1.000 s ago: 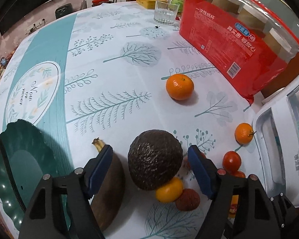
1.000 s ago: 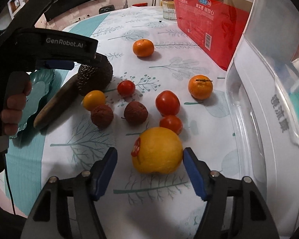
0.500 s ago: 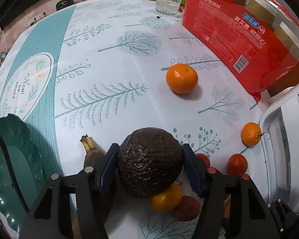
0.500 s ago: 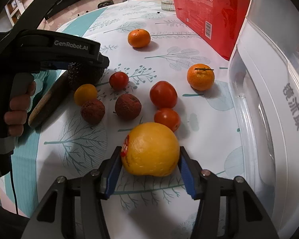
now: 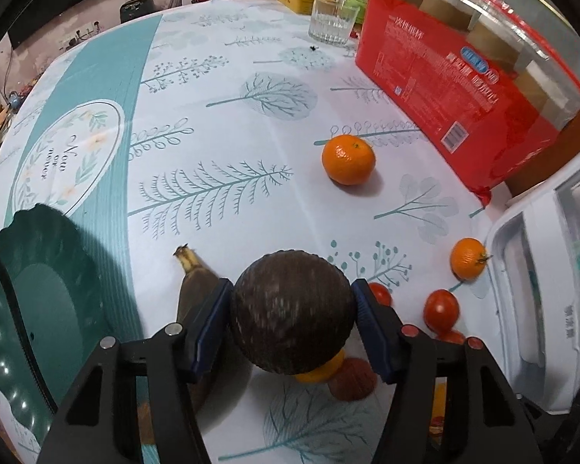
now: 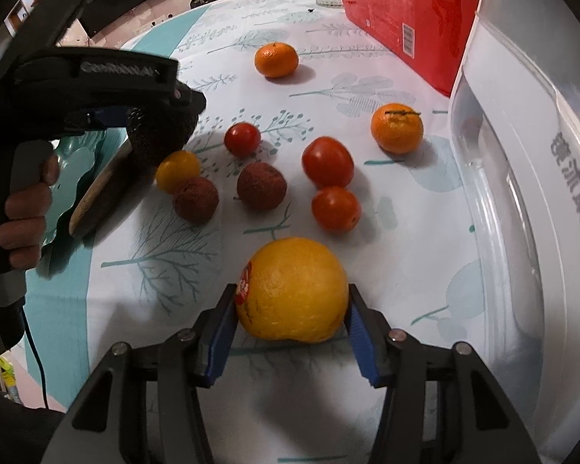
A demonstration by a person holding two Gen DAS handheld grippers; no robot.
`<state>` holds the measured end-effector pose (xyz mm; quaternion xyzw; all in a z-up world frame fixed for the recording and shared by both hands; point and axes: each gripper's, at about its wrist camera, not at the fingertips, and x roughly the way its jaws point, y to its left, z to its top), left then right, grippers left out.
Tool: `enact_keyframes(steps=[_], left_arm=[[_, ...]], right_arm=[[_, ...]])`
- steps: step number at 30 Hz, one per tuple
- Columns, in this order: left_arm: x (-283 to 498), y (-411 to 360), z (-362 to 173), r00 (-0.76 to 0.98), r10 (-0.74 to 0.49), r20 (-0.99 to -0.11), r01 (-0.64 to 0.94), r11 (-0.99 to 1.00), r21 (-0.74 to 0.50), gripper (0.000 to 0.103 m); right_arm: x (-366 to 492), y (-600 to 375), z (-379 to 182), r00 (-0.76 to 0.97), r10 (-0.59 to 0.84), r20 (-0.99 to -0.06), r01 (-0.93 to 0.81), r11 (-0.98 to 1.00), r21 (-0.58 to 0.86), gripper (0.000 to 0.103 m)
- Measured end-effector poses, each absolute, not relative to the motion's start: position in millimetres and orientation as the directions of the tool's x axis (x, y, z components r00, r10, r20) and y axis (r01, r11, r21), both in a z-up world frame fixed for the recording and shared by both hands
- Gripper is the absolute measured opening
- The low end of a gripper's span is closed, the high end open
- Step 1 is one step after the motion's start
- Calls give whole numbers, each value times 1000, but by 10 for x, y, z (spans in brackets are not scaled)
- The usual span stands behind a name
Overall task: Organize fruits
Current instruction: 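Carry the avocado onto the green plate while the right tool places the grapefruit beside it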
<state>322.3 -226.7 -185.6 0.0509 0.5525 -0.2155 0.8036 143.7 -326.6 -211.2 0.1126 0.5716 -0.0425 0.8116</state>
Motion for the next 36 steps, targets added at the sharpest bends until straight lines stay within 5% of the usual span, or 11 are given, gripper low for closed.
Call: enact_keyframes(steps=[18,36], left_arm=[[2622,-1442,-1437,320,-358,-877,393,893,-221,61],[2589,232,-1171,400,-353,-846,351,912,-214,61]], right_arm=[[1154,-2748,-1950,311,121,-943,216,957,194,53],[1383,-1599,-1681,372,140,-918,235,942,239,53]])
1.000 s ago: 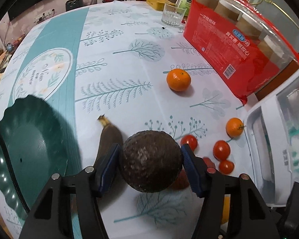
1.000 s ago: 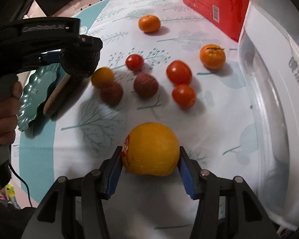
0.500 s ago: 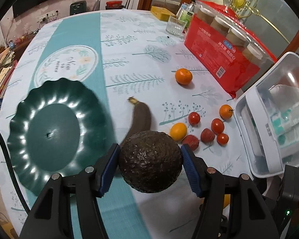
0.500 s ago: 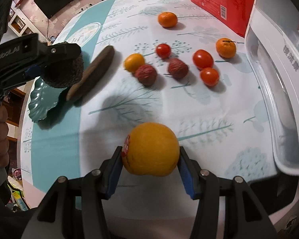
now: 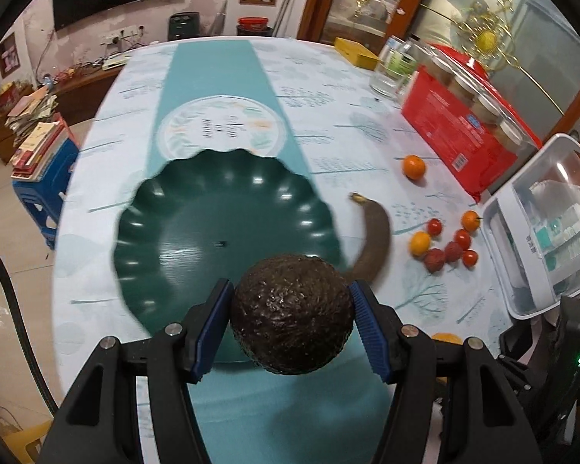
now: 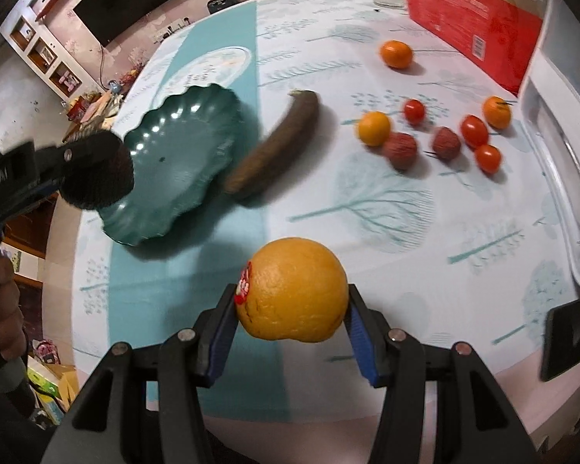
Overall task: Organize fruits
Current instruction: 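Carry the avocado onto the green plate while the right tool places the grapefruit beside it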
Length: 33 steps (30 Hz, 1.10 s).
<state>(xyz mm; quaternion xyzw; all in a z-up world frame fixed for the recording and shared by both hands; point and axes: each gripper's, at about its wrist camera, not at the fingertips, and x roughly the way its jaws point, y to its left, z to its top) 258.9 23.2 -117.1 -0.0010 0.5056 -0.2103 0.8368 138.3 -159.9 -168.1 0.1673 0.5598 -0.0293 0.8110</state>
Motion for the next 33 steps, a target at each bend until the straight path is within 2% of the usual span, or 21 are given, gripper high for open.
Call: enact_keyframes(steps=[12,21,33], left_arm=[[2887,953,-1435,402,-396,-826,358,898,-256,61],[3097,1088,-1745,339,-407,-848,349,892,-288,61],[3210,1120,-1931,313,-414,-855,352,886,-301,61]], right_arm=[[1941,-1016,-1635,452,126,-883,222,943,248,53],[2320,-777,-1692,474,102,-875,200,955,220,53],[2552,-548,-1968,405,110,-907,137,974,179,53]])
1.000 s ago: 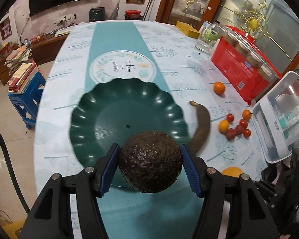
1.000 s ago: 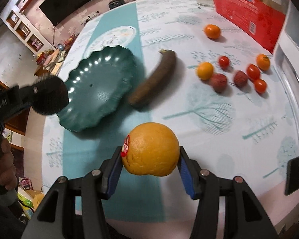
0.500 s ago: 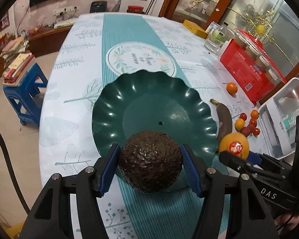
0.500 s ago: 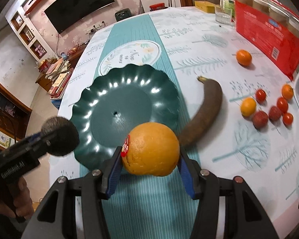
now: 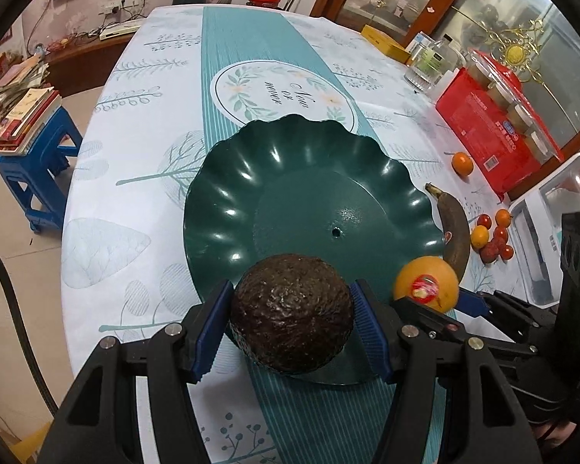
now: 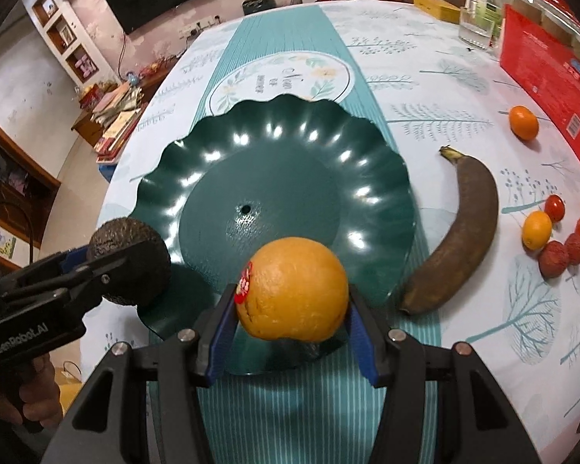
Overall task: Organize fruits
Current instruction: 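Carry the avocado onto the green plate while the right tool places the grapefruit beside it, then open and lift both tools away from the plate toward the banana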
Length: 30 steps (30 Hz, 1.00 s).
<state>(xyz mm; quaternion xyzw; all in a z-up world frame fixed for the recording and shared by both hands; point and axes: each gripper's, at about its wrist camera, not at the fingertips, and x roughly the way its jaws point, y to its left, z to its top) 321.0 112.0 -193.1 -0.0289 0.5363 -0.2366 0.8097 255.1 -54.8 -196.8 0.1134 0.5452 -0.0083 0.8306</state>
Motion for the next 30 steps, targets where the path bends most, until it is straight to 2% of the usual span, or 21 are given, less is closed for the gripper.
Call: enact_keyframes(steps=[6,14,22,30], left_arm=[[3167,1106,-1807,344,-433,-833,372,877,-302,62],[3029,1111,-1612,361,-410,-838,381,885,-269,63],[2715,1073,-1475,363,-386,-848,408,884,-228,63],[2390,925,-1359,365,-396,-842,448,868,-215,63]], right_arm=[[2561,-504,-1840,445,85,-892,114,982,151,56],[2393,-560,-1686,456,95,-885,150,972,182,68],[2052,-651,-1599,440,82,-894,195,963,185,69],[1588,-926,-1577,417,43,-908,312,932,187,69]])
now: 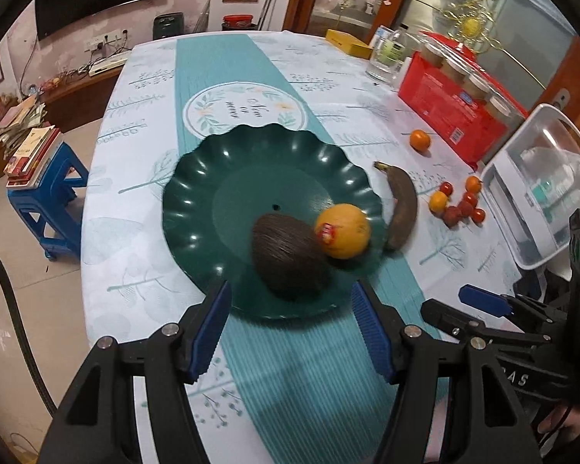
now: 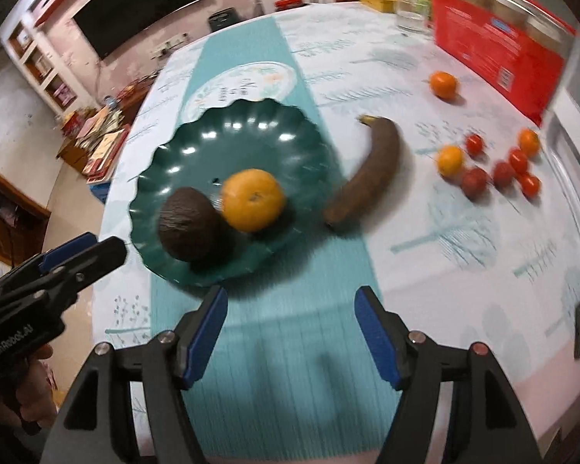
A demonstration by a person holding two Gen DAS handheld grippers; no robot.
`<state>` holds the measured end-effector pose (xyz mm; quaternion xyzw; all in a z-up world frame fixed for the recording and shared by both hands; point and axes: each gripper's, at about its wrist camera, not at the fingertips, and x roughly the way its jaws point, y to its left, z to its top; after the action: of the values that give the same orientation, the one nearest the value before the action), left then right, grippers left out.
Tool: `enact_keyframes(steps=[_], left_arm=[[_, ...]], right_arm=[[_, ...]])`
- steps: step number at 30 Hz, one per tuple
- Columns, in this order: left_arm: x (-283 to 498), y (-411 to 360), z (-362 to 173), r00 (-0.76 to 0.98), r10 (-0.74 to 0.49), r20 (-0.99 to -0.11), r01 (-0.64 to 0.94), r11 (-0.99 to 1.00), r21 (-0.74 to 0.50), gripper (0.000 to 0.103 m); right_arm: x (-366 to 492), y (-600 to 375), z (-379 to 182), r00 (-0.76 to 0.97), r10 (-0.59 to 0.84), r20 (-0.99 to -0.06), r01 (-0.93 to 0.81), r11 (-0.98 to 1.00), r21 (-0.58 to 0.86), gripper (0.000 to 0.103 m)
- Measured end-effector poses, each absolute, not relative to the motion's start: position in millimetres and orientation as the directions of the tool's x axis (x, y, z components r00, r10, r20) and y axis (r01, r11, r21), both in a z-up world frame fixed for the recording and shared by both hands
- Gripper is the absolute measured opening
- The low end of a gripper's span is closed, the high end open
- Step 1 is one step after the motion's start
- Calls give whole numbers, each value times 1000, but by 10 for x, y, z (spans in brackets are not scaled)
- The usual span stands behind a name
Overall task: Organize fruits
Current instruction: 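Open and lift both tools away from the plate toward the banana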
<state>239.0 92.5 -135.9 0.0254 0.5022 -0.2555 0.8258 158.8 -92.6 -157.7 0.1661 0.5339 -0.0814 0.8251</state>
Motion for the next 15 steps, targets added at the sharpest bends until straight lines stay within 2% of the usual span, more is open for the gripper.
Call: enact_keyframes(steps=[7,15], left_arm=[[2168,703,-1360,340,-404,-849,467,856,-221,63],[2044,335,-1301,350,-393,-850,457,864,-211,63]], right_arm=[[1252,-1285,-1572,400,14,-916,371,912,176,69],[1081,-1618,-1658,358,35,-933,341,925,165,69]])
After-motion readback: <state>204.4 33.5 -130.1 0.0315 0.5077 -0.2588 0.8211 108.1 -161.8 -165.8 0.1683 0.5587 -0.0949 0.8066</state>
